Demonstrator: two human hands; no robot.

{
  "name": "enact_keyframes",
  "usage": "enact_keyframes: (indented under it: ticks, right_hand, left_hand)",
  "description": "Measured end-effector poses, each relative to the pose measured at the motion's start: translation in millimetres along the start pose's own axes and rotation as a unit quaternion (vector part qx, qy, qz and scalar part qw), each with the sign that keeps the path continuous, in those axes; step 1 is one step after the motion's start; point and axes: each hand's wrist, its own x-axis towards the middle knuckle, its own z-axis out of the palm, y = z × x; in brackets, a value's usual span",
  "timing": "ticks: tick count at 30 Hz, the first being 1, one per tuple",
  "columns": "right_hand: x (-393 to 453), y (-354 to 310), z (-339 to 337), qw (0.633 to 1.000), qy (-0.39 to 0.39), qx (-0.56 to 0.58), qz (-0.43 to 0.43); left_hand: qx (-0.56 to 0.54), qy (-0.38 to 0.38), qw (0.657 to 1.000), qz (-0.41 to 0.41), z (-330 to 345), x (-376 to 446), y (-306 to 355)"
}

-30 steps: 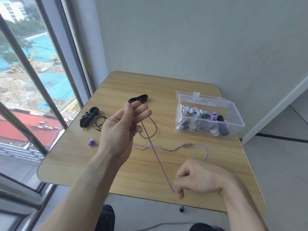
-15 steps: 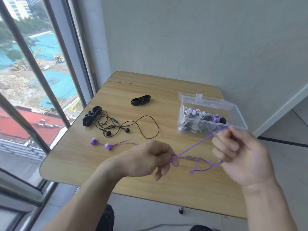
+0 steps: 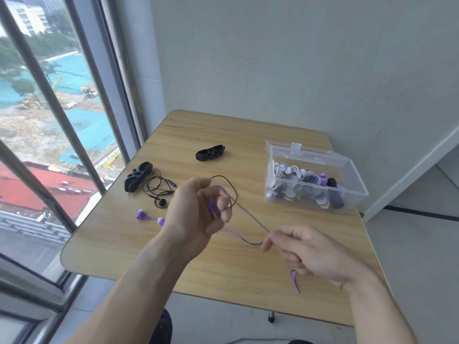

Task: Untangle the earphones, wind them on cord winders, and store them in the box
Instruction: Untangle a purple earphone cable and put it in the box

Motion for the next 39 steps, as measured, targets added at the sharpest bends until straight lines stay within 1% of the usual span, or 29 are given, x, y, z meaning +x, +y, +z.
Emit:
enact_keyframes:
  ticks: [1,2,4,6,8,10,11,12,13,14,15,16,18,20,21,22,24,25,26,27,29,30,31,33,34,35,36,37,39]
  right_hand:
    - [-2.3,-5.1,3.0,0.999,-0.041,-0.033,-0.003]
    - [-3.5,-8.1,6.0,0.996,-0.073,-0.058,-0.011]
    - [-4.1,-14.2,11.5,0.991,-0.111,-0.075,-0.025]
    - [-4.6,-18.9,18.7,0.987,-0.137,-0.079,-0.025]
    - [-4.9,-20.0,23.7,0.981,-0.174,-0.079,-0.029]
    - [-4.9,-17.0,19.8,0.979,-0.195,-0.025,-0.053]
    - [-5.7,-16.0,14.5,0.982,-0.179,0.017,-0.065]
    - [-5.8,-13.2,6.9,0.984,-0.149,0.064,-0.072]
    - [-6.5,-12.8,-1.9,0.985,-0.109,0.109,-0.073]
    - [-6.9,-10.1,-10.1,0.985,-0.065,0.143,-0.076]
    - [-6.7,-8.3,-16.6,0.983,-0.027,0.165,-0.08]
    - [-6.0,-6.1,-21.2,0.98,0.003,0.178,-0.084]
    - [-4.7,-1.4,-24.9,0.977,0.044,0.189,-0.084]
    - [-4.6,0.0,-22.8,0.982,0.058,0.165,-0.076]
    - [-4.5,-0.4,-20.7,0.984,0.062,0.152,-0.069]
    - [-4.6,-0.8,-19.2,0.986,0.064,0.142,-0.063]
    - [-4.1,-2.7,-15.4,0.988,0.064,0.131,-0.055]
    - [-3.4,-4.1,-12.9,0.989,0.057,0.122,-0.055]
    - [-2.9,-5.6,-10.0,0.992,0.043,0.103,-0.058]
    - [-2.3,-6.9,-5.9,0.995,0.023,0.073,-0.063]
    - [-1.2,-9.8,3.2,0.996,-0.045,0.01,-0.076]
    - [-1.0,-10.6,7.3,0.993,-0.084,-0.002,-0.077]
    - [-1.2,-10.7,9.3,0.99,-0.117,-0.005,-0.075]
    - [-3.2,-11.7,7.8,0.985,-0.152,0.001,-0.079]
    - [-4.3,-12.7,5.9,0.985,-0.148,0.016,-0.092]
    - [-5.1,-13.4,3.4,0.986,-0.124,0.044,-0.106]
    - [-5.5,-13.7,-0.3,0.987,-0.081,0.084,-0.114]
    - [-5.5,-13.3,-4.7,0.986,-0.03,0.117,-0.116]
    - [-3.9,-9.9,-12.0,0.985,0.064,0.113,-0.118]
  left_hand:
    - [0.009,0.028,0.999,0.028,-1.3,2.0,-2.3]
    - [0.018,0.037,0.998,0.05,-1.1,3.1,-6.2]
    - [0.053,0.022,0.995,0.078,1.1,3.8,-15.6]
    - [0.159,0.011,0.982,0.099,3.9,2.5,-23.5]
    - [0.301,-0.008,0.945,0.123,3.5,3.4,-30.5]
    - [0.452,-0.05,0.88,0.138,-0.4,3.2,-34.4]
    - [0.509,-0.091,0.848,0.118,-0.7,1.6,-34.2]
    - [0.54,-0.14,0.827,0.073,-0.3,-0.9,-32.9]
    - [0.539,-0.189,0.821,0.012,1.5,-4.0,-31.2]
    - [0.518,-0.228,0.823,-0.047,3.5,-6.0,-30.3]
    - [0.488,-0.249,0.832,-0.088,5.7,-8.0,-28.0]
    - [0.455,-0.258,0.846,-0.107,6.9,-9.1,-24.6]
    - [0.384,-0.282,0.872,-0.114,7.5,-8.4,-17.8]
    - [0.297,-0.314,0.896,-0.1,4.8,-7.9,-11.4]
    - [0.239,-0.315,0.915,-0.082,3.5,-8.1,-8.4]
    - [0.168,-0.303,0.936,-0.058,2.7,-7.9,-6.6]
    - [0.022,-0.243,0.97,-0.003,3.6,-6.3,-5.3]
    - [-0.019,-0.205,0.978,0.026,4.6,-5.1,-5.0]
    - [-0.033,-0.168,0.984,0.055,4.9,-2.4,-5.7]
    - [-0.021,-0.13,0.988,0.084,4.5,1.4,-7.4]
    - [0.08,-0.051,0.984,0.148,4.6,7.4,-12.4]
    - [0.155,-0.024,0.972,0.178,5.2,9.2,-16.4]
    - [0.226,-0.013,0.954,0.196,6.2,9.5,-20.2]
    - [0.352,-0.045,0.908,0.223,5.8,8.0,-29.0]
    - [0.422,-0.073,0.873,0.233,4.3,6.5,-32.4]
    - [0.485,-0.101,0.838,0.229,3.8,4.1,-34.4]
    - [0.526,-0.124,0.814,0.211,4.1,1.2,-35.0]
    - [0.541,-0.142,0.809,0.182,5.7,-1.2,-34.2]
    - [0.529,-0.158,0.823,0.132,9.4,-3.6,-31.1]
